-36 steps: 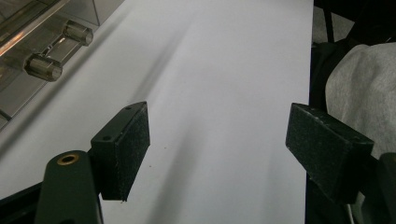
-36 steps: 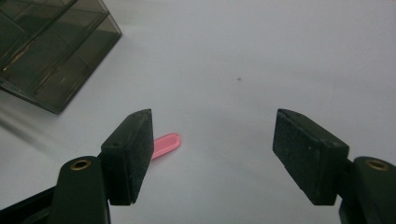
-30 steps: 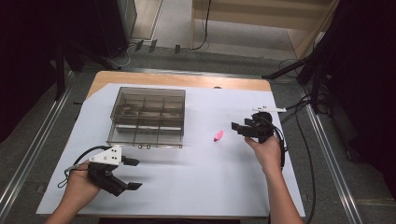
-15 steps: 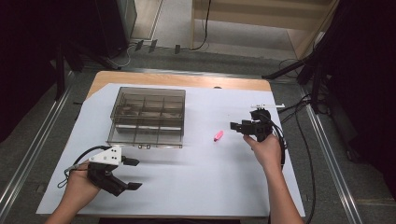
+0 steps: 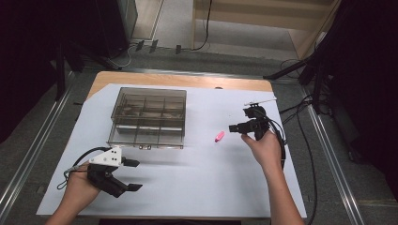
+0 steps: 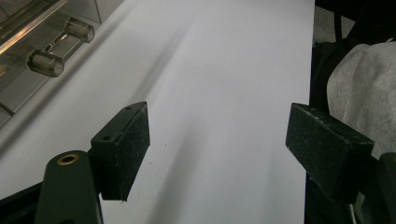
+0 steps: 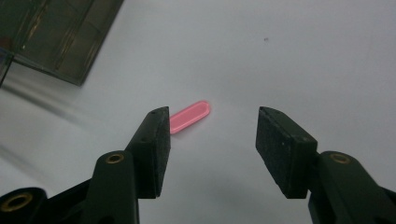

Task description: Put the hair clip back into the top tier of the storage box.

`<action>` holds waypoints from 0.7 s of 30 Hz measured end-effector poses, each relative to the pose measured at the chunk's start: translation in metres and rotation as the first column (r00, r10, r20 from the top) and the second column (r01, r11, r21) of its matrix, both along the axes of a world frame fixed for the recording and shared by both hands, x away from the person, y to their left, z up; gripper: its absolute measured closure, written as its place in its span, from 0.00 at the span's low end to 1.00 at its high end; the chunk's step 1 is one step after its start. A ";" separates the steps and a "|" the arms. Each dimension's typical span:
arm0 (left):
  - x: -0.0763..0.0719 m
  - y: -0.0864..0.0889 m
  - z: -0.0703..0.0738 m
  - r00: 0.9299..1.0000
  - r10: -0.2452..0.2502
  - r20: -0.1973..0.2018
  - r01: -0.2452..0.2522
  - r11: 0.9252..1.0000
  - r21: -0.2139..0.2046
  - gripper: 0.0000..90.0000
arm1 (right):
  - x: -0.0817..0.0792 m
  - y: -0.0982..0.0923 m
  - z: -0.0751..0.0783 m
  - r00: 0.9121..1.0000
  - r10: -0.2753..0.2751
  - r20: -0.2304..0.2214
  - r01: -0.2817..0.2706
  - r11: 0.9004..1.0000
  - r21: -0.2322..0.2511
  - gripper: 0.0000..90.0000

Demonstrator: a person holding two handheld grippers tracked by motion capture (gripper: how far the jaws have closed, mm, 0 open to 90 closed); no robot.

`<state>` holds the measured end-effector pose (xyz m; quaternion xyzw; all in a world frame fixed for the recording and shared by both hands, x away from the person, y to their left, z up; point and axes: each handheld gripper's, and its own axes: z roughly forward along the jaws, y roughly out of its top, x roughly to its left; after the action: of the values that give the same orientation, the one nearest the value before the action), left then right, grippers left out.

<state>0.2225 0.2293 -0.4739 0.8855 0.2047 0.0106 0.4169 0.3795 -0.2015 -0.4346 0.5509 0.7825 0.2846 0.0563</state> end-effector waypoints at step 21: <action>-0.006 0.006 0.000 1.000 0.022 0.001 -0.022 1.000 0.006 0.26 | 0.018 0.026 -0.022 0.978 -0.008 -0.210 -0.008 0.997 -0.072 0.59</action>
<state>0.2168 0.2353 -0.4742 0.8845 0.2142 0.0162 0.4141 0.3975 -0.1755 -0.4568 0.5755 0.7939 0.1965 -0.0066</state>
